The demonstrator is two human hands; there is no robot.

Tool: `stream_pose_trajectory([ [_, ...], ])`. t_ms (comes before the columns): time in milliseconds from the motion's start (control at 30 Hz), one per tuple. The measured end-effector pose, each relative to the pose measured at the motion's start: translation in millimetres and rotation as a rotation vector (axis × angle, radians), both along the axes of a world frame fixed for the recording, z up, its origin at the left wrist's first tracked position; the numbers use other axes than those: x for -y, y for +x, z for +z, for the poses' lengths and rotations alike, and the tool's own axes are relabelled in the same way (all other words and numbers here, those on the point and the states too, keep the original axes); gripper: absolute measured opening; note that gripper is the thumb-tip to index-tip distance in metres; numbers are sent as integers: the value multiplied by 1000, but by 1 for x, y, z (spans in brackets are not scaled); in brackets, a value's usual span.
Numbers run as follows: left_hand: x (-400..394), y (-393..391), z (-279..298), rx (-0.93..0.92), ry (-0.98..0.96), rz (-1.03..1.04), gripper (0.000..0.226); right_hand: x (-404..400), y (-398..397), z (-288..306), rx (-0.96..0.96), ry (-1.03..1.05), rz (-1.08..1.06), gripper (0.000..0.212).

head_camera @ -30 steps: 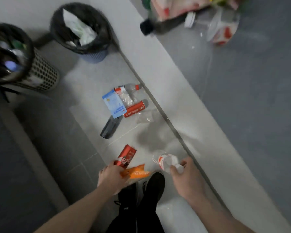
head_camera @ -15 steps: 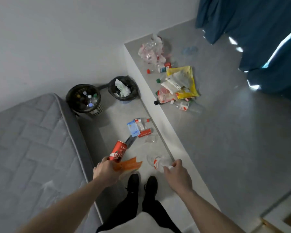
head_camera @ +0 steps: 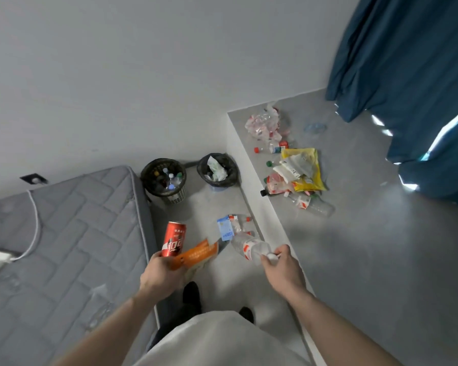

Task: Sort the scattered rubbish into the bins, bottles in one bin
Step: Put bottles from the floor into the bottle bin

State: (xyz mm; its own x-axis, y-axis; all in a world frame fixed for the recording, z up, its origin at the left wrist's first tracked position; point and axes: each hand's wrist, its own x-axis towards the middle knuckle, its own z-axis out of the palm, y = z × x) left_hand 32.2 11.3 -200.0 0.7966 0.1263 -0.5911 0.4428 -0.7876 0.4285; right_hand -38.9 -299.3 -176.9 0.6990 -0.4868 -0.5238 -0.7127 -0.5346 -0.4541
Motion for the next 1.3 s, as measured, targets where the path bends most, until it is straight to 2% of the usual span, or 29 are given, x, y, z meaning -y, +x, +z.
stream_pose_trajectory([
  [200,-24,50,2,7,-68,-9,86,-39,58,8,16,43,40,33],
  [333,-38,90,8,-89,-193,32,43,-69,97,6,24,59,16,35],
  [400,-45,108,5,-146,-243,40,35,-79,113,5,38,45,-2,38],
  [800,-52,229,8,-150,-346,133,40,-70,203,5,65,16,-25,30],
  [967,-41,267,13,-91,-358,219,25,-51,260,-1,53,26,-13,33],
  [1133,-23,312,3,-91,-349,288,47,-33,302,-3,78,43,-9,31],
  [1300,17,377,-15,-147,-352,282,51,-14,340,-13,61,66,-54,29],
])
